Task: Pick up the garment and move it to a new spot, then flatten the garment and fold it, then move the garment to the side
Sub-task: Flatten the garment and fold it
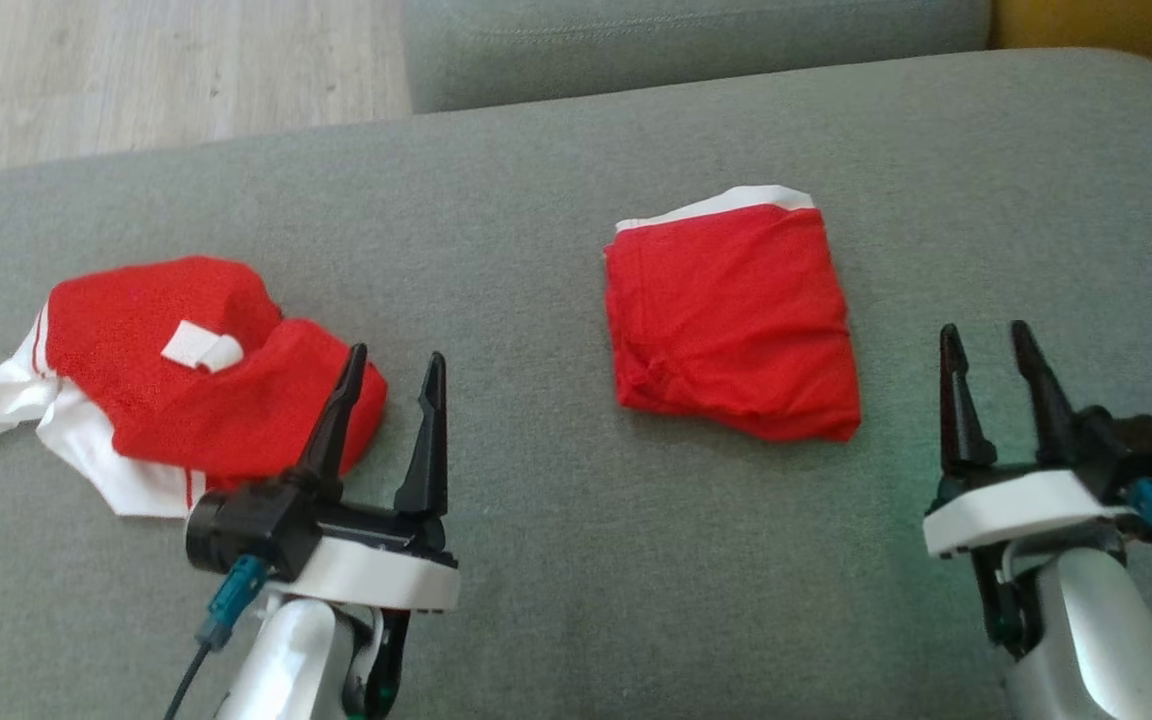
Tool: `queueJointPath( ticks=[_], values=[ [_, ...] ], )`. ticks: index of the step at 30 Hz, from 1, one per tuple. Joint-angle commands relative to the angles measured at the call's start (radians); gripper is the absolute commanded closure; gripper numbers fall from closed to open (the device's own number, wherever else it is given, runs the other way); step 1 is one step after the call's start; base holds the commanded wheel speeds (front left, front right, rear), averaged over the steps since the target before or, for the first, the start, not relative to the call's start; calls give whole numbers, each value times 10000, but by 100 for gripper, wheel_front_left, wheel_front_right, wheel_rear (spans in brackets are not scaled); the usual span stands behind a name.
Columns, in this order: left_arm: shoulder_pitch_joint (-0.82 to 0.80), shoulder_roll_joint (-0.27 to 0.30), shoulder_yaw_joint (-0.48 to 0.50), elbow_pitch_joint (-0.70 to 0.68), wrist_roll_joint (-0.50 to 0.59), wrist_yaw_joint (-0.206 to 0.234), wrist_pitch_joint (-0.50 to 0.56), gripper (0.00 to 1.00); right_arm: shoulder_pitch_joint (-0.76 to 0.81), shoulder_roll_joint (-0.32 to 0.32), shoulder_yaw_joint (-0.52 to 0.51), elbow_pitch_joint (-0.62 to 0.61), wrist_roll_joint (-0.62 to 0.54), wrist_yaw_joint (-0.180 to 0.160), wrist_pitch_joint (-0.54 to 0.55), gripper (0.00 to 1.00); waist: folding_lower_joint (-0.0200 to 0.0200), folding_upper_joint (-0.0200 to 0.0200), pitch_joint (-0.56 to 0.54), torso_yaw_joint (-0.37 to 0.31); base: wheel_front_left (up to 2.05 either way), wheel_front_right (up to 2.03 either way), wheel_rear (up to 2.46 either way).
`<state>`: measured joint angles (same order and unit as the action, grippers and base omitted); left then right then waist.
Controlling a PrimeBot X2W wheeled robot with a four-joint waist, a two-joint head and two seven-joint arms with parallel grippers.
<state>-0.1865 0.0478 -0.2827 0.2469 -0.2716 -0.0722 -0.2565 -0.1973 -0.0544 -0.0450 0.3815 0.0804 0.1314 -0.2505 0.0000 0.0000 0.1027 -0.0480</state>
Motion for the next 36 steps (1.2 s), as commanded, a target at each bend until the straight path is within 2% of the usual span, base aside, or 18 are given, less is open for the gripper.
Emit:
queueJointPath(
  ticks=[1,6,10,18,22,26,31,36],
  values=[
    [-443,27,248,-395,22,-57,-53,0,-534,38,331,-363,-21,-7,-14,100,0,0,156,134,0,0,0],
    [-769,26,-80,-511,-84,-16,-53,0,-1294,40,508,-251,-156,-7,245,100,0,0,782,651,0,0,0],
    [-1082,25,-415,-550,-197,38,-53,0,-2149,40,603,323,-299,-7,629,100,0,0,1345,1198,0,0,0],
    [-1535,25,-964,-545,-498,209,-53,0,-3778,-77,40,2816,-818,-7,1108,100,0,0,1993,2206,0,0,0],
    [-1572,25,-1065,-529,-566,262,-53,0,-4283,-140,-478,4429,-1134,-7,1564,100,0,0,2029,2386,0,0,0],
    [-1604,25,-1105,-447,-602,317,-53,0,-4669,-131,-553,5145,-1478,-7,1011,100,0,0,1902,2379,0,0,0],
    [-1570,24,-1101,-427,-611,349,-53,0,-5068,13,112,5347,-1329,-7,216,100,0,0,1624,2214,0,0,0],
    [-1549,24,-1160,-473,-629,372,-53,0,-5012,36,2225,5470,122,-7,28,100,0,0,1525,2135,0,0,0]
  ],
)
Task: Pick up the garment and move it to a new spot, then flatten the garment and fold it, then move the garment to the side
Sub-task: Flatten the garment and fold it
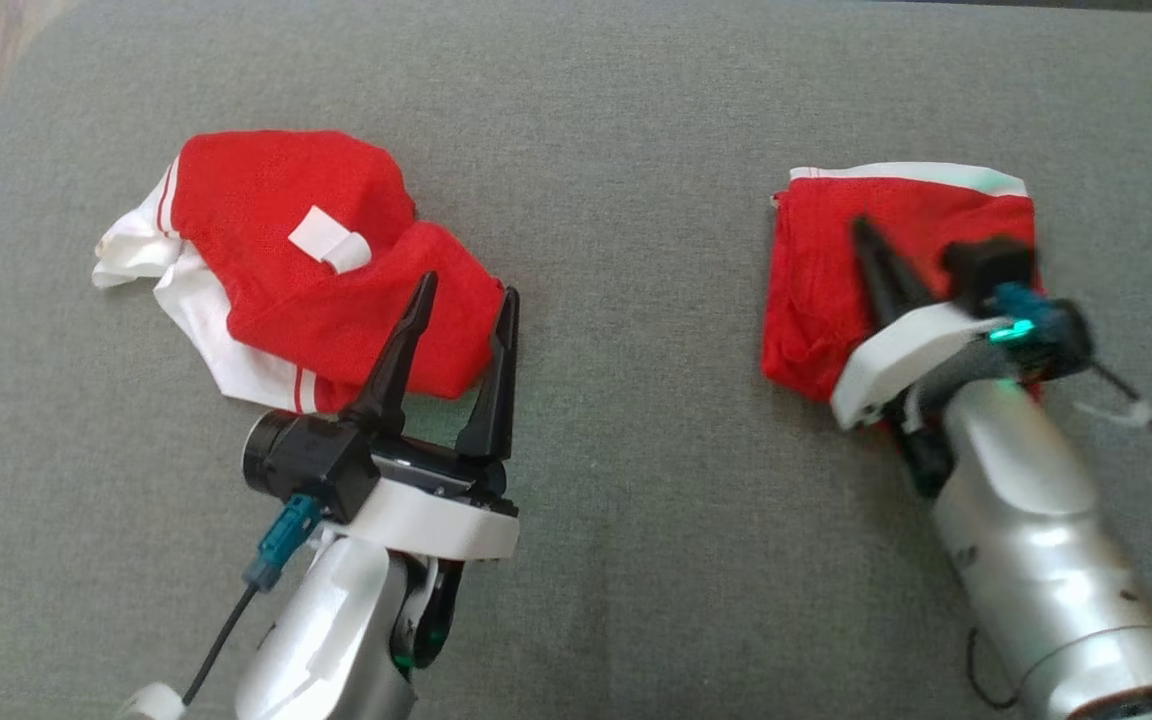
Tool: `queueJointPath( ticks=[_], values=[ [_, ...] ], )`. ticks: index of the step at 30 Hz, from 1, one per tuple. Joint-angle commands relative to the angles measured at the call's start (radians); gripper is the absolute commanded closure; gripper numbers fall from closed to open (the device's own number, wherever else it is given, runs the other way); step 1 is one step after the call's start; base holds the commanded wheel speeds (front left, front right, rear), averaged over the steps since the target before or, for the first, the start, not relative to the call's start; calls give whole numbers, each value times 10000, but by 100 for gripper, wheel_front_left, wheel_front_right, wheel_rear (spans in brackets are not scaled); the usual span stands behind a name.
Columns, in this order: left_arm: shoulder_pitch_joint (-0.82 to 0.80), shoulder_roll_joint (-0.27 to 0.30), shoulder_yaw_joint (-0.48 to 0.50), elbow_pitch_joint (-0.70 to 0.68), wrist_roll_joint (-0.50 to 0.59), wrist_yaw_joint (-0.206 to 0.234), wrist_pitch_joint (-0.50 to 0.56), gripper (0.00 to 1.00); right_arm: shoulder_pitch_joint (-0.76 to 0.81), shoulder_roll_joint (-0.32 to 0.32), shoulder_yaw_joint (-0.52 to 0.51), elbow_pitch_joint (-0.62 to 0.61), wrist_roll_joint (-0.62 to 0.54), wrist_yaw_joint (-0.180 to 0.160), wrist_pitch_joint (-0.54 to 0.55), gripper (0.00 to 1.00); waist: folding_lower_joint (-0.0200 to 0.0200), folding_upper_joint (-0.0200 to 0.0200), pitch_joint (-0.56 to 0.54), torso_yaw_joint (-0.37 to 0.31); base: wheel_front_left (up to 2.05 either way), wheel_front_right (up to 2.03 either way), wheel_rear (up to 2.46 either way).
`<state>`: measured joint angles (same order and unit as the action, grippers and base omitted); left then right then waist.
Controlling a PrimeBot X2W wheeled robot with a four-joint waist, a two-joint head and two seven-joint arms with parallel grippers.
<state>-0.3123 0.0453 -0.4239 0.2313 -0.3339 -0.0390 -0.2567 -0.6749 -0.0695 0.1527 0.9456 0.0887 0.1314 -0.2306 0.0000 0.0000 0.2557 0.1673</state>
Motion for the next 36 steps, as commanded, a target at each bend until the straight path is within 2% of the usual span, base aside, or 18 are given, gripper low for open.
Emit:
queueJointPath(
  ticks=[1,5,9,15,18,22,28,33,34,35,36],
  values=[
    [-282,49,249,-319,5,37,-51,0,-188,189,630,-63,234,-7,-115,100,0,0,-15,-35,0,0,0],
    [-246,49,228,-310,40,30,-51,0,22,190,1738,613,959,-7,618,100,0,0,-82,-55,0,0,0],
    [-220,49,297,-293,82,31,-51,0,86,191,2272,935,1400,-7,993,100,0,0,-143,-119,0,0,0],
    [-123,49,592,-263,193,6,-51,0,-31,192,2868,929,1898,-7,568,100,0,0,-381,-494,0,0,0],
    [-23,49,795,-321,259,-8,-51,0,-247,117,2551,673,1877,-7,-59,100,0,0,-613,-918,0,0,0],
    [97,49,1038,-344,335,-31,-51,0,-142,-209,1753,-15,1620,-7,-286,100,0,0,-895,-1371,0,0,0],
    [345,49,1398,-344,418,-55,-51,0,1125,-528,-134,-2275,903,-7,-308,100,0,0,-1237,-1916,0,0,0],
    [584,49,1630,-322,443,-109,-51,0,2530,-260,-1330,-3850,254,-7,-310,100,0,0,-1391,-2241,0,0,0],
    [633,49,1655,-293,446,-132,-51,0,2790,-186,-1481,-4122,111,-7,-310,74,0,0,-1422,-2286,0,0,0],
    [675,49,1671,-265,449,-154,-51,0,3043,-112,-1627,-4367,-3,-7,-310,0,0,0,-1451,-2318,0,0,0],
    [710,49,1688,-234,452,-173,-51,0,3273,-34,-1789,-4610,-31,-7,-310,0,0,0,-1478,-2345,0,0,0]
  ],
)
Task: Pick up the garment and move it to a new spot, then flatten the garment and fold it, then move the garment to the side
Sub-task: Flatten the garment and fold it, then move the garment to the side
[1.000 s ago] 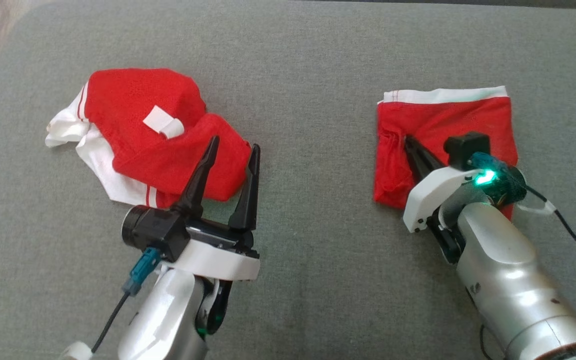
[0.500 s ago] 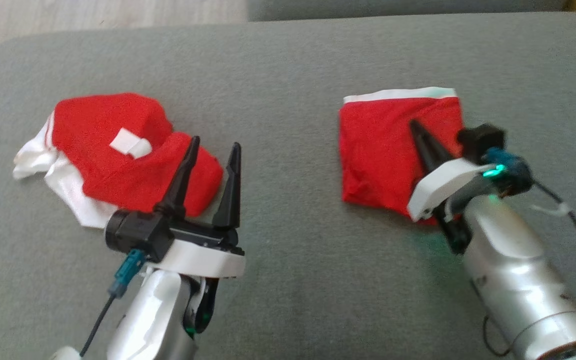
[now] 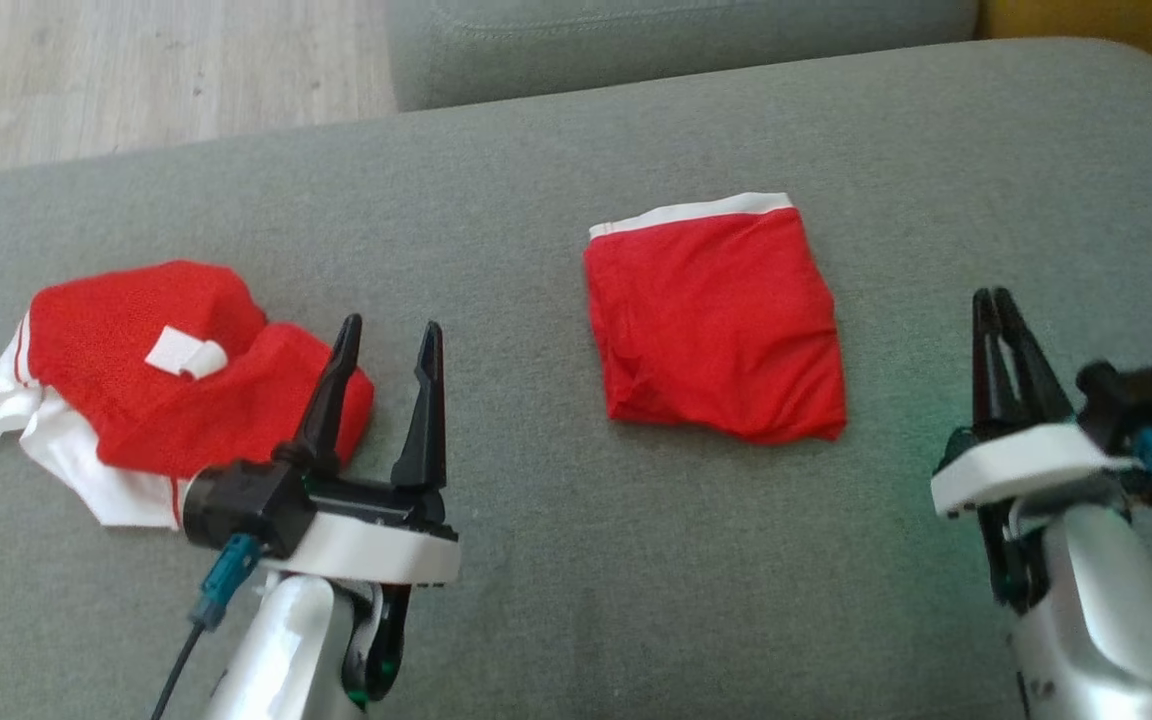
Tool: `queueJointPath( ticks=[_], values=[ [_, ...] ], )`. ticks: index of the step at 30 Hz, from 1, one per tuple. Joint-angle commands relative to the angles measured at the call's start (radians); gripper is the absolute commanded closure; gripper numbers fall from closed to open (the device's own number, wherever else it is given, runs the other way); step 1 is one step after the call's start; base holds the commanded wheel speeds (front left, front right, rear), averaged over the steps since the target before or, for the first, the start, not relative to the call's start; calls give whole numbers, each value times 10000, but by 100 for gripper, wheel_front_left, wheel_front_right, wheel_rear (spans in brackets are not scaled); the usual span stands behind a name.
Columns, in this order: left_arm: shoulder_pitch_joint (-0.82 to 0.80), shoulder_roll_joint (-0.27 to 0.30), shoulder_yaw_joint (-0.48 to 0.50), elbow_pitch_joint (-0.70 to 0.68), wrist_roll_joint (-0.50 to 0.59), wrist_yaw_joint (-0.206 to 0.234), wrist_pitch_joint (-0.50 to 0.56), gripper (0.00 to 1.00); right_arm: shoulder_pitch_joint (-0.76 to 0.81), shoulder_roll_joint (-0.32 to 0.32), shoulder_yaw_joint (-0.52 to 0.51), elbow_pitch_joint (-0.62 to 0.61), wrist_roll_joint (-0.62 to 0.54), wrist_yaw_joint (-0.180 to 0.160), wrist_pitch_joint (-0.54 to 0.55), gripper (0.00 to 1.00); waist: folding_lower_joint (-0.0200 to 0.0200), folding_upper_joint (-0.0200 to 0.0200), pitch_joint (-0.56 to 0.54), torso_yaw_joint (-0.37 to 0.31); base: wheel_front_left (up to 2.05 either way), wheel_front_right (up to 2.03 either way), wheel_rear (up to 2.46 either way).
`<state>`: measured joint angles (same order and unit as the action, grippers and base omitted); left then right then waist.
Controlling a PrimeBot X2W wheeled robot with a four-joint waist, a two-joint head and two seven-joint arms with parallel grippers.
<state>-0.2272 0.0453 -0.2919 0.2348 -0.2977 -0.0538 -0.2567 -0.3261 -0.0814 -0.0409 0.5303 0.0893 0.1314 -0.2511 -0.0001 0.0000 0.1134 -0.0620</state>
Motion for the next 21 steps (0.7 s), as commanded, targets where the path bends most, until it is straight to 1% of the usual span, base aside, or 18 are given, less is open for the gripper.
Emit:
queueJointPath(
  ticks=[1,4,8,14,21],
  values=[
    [-104,49,394,-238,85,-42,-51,0,7,151,54,-664,-60,-7,-105,0,1,0,-88,-82,0,0,0],
    [23,49,494,-147,13,-65,-51,0,544,266,-40,-1136,-109,-7,-105,0,1,0,-162,-175,0,0,0],
    [102,49,505,-58,-3,-85,-51,0,888,304,16,-1359,1,-7,-106,0,1,0,-211,-208,0,0,0],
    [83,49,496,-29,-21,-84,-51,0,915,308,220,-1421,135,-7,-106,0,1,0,-211,-155,0,0,0],
    [-35,49,354,-103,-22,-82,-51,0,710,310,293,-1395,-22,-7,69,0,1,0,14,97,0,0,0]
  ],
)
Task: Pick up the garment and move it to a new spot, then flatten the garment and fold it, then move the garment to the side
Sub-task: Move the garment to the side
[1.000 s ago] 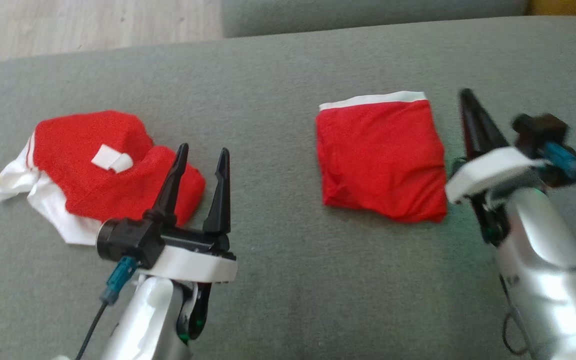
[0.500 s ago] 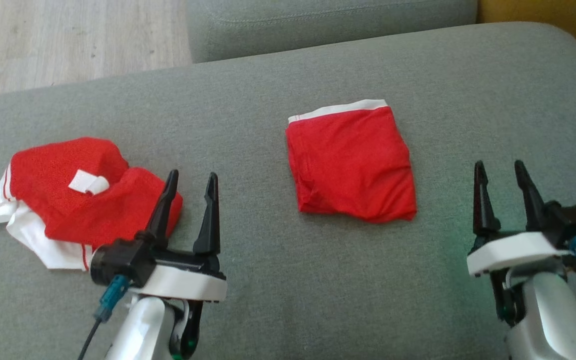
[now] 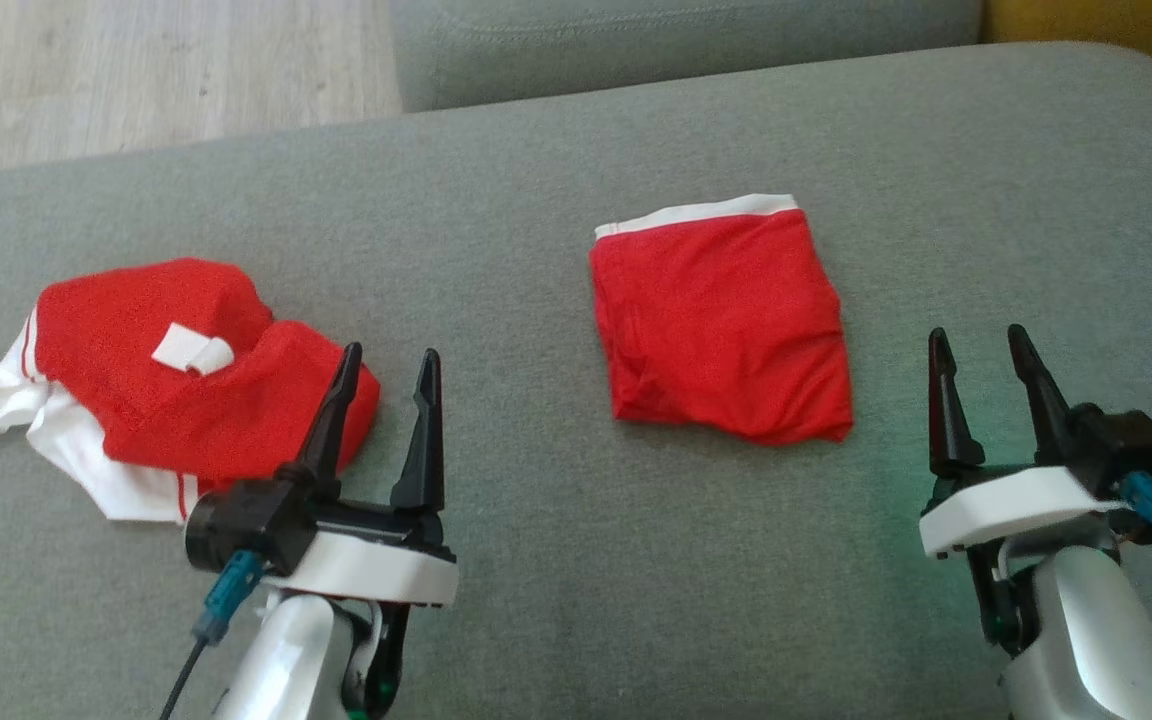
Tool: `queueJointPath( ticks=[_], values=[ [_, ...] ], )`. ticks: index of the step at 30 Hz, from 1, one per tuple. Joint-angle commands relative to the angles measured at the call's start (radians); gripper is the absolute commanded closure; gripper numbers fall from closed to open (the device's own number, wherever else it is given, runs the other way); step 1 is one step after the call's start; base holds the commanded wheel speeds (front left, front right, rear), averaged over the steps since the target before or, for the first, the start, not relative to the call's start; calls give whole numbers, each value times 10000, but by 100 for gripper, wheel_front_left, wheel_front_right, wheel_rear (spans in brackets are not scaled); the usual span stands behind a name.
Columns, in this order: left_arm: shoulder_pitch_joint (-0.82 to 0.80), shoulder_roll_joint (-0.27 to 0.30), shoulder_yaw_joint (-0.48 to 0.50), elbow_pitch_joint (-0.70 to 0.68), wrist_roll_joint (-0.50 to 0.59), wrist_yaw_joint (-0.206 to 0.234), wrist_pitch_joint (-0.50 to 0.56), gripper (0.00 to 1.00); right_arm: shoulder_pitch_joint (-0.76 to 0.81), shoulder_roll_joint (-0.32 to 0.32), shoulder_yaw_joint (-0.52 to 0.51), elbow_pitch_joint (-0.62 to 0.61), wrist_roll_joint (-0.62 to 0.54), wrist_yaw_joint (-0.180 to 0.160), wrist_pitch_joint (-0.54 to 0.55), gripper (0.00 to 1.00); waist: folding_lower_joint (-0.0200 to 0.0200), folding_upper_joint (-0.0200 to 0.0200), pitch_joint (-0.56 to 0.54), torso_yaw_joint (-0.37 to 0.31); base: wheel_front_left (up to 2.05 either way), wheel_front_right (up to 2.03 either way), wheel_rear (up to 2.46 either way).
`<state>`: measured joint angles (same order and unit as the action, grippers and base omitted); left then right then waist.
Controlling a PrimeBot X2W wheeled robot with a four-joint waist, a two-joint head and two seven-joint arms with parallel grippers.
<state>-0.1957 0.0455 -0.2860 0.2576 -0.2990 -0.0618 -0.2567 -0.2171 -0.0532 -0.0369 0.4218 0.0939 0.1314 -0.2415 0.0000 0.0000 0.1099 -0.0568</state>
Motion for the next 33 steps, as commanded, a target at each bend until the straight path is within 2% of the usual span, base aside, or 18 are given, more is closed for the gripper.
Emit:
queueJointPath(
  ticks=[1,8,15,19,25,26,27,28,33],
  values=[
    [-381,47,265,-343,-5,-3,-51,0,-442,28,241,-291,-110,-7,54,0,0,0,111,98,0,0,0],
    [-716,47,5,-392,-35,-2,-51,0,-1215,29,199,255,-225,-7,1001,0,0,0,746,591,0,0,0],
    [-1104,47,-390,-361,-113,16,-51,0,-2395,29,131,1820,394,-7,2019,0,0,0,1335,1156,0,0,0],
    [-1294,47,-573,-333,-165,58,-51,0,-2976,29,97,2857,673,-7,2273,0,0,0,1536,1425,0,0,0],
    [-1365,47,-768,-302,-187,132,-51,0,-3516,29,280,4182,258,-7,2183,0,0,0,1597,1610,0,0,0],
    [-1362,47,-791,-295,-188,143,-51,0,-3578,29,315,4321,180,-7,2079,28,0,0,1583,1617,0,0,0],
    [-1358,47,-807,-286,-184,152,-51,0,-3637,29,340,4429,78,-7,1932,80,0,0,1563,1611,0,0,0],
    [-1355,47,-813,-277,-176,159,-51,0,-3695,29,397,4515,-93,-7,1777,100,0,0,1535,1588,0,0,0],
    [-1318,47,-833,-300,-105,145,-51,0,-3940,23,590,4755,-1000,-7,1179,100,0,0,1318,1282,0,0,0]
  ],
)
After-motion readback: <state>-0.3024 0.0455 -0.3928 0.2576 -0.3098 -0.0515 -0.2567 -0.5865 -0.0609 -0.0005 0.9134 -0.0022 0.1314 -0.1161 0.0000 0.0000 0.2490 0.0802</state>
